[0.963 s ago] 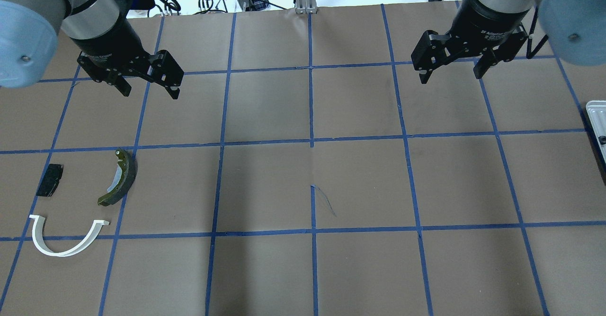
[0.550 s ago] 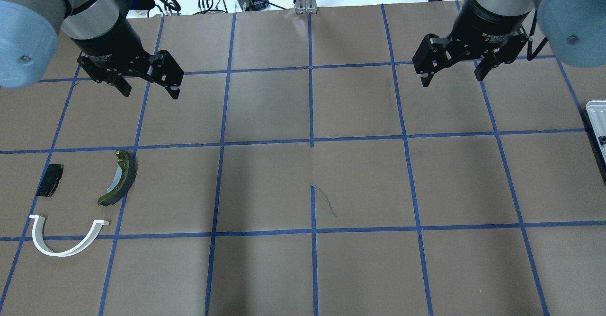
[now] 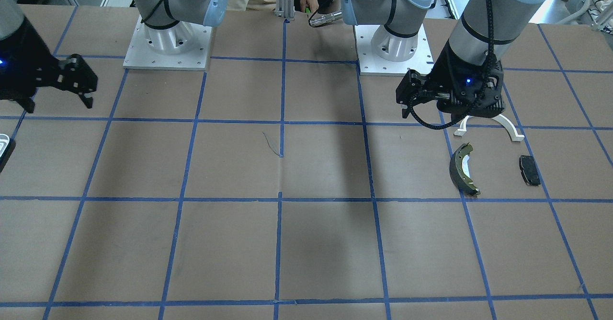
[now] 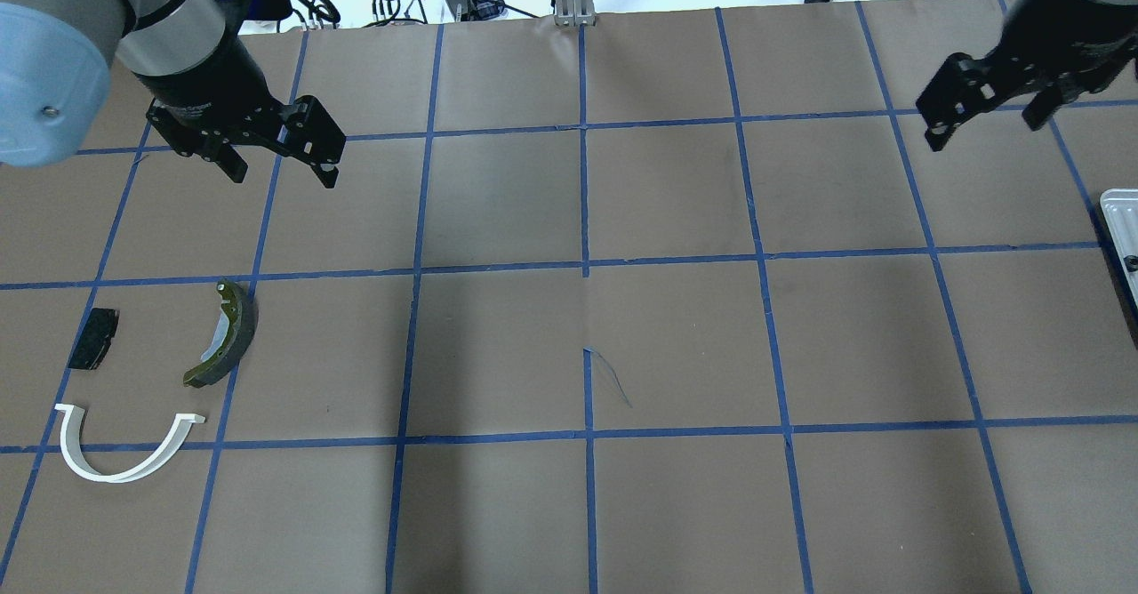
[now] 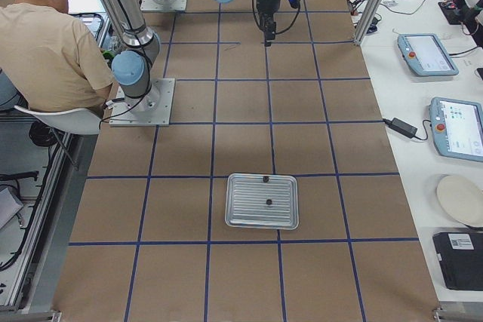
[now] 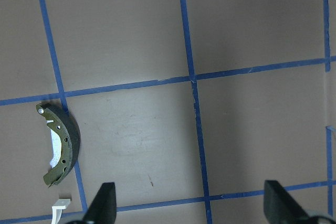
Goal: Place bearing gear from tray to pile
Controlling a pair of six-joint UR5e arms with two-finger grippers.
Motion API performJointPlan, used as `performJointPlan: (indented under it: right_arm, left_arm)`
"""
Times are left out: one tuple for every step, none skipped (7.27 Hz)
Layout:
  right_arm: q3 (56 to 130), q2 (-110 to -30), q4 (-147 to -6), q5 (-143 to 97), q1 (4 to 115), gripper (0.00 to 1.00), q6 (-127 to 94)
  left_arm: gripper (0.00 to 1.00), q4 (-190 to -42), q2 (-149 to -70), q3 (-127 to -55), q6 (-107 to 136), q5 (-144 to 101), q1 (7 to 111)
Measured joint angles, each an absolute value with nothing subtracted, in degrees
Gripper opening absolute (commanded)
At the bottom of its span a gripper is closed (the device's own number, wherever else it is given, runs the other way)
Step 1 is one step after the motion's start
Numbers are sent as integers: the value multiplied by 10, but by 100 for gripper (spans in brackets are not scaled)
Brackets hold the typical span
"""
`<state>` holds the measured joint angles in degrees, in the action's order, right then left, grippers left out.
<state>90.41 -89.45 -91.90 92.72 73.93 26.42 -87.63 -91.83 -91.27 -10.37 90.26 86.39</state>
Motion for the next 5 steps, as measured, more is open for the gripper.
performJointPlan:
  right_arm:
    - [904, -883, -921, 928, 699, 100, 318]
    - [904, -869, -932, 927, 658, 100, 369]
    - [904, -848, -958, 926, 612, 100, 419]
    - [904, -815, -995, 925, 564, 100, 465]
    - [903, -776, -1038, 924, 521, 100, 514]
  left_arm:
    - [100, -875, -919, -914, -104, 903, 864]
    - [100, -872, -921, -915, -104, 903, 864]
    - [100, -869, -920, -916, -104, 903, 864]
    - [100, -869, -919, -918, -104, 903, 864]
    - [100, -868, -919, -920, -104, 903, 864]
